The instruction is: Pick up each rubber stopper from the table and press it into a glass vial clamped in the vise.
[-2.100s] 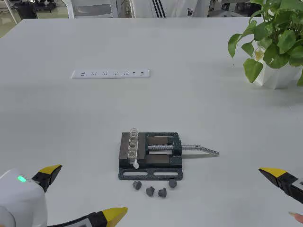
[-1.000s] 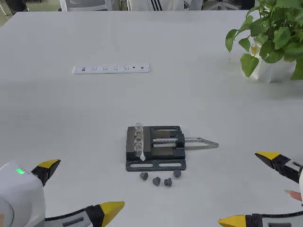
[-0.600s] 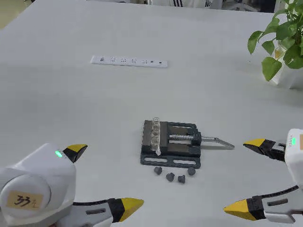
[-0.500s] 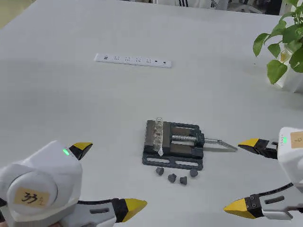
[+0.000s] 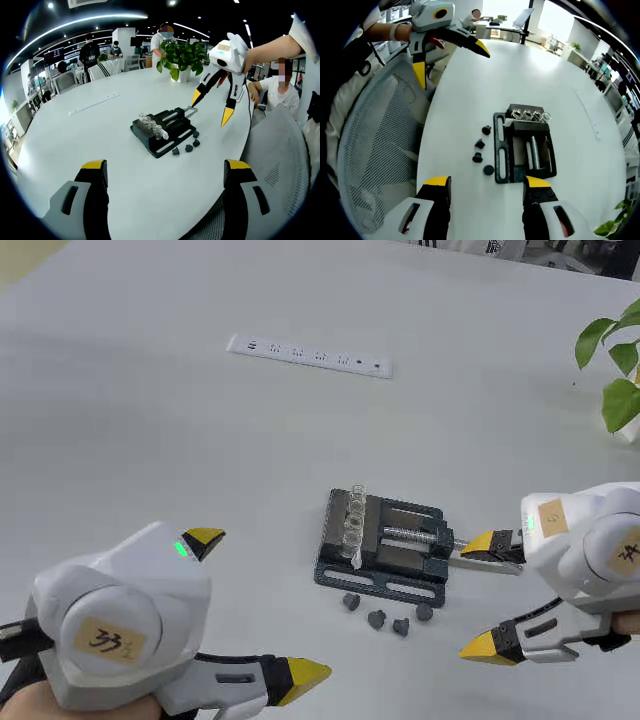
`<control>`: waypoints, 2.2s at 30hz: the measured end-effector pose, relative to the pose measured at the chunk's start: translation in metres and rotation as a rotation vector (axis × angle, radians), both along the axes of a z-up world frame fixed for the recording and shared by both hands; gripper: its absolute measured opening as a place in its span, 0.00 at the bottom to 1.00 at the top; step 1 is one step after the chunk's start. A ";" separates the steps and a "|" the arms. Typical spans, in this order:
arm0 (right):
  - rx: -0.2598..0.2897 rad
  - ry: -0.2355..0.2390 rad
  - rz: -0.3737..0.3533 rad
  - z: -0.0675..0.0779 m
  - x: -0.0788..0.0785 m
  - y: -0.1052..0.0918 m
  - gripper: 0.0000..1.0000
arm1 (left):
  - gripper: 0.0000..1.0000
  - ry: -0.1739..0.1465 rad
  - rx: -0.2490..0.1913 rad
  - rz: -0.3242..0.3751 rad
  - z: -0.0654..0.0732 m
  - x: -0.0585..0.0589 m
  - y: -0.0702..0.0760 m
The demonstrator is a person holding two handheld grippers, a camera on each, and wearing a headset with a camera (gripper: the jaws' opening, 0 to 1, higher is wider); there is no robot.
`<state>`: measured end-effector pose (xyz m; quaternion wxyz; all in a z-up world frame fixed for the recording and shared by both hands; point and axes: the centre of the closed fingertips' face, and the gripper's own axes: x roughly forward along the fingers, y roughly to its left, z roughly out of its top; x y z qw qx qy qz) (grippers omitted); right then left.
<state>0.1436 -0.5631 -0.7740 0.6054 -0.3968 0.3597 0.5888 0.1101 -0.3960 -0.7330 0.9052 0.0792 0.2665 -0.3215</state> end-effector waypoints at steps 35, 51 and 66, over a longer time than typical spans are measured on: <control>-0.127 0.050 0.202 -0.049 0.001 0.013 0.12 | 0.94 0.035 -0.036 0.001 -0.010 0.007 -0.008; -0.146 0.027 0.234 -0.051 0.000 0.016 0.09 | 0.94 0.039 -0.047 0.017 -0.011 0.006 -0.006; -0.157 0.010 0.270 -0.053 0.001 0.015 0.08 | 0.93 0.043 -0.047 0.018 -0.014 0.005 -0.005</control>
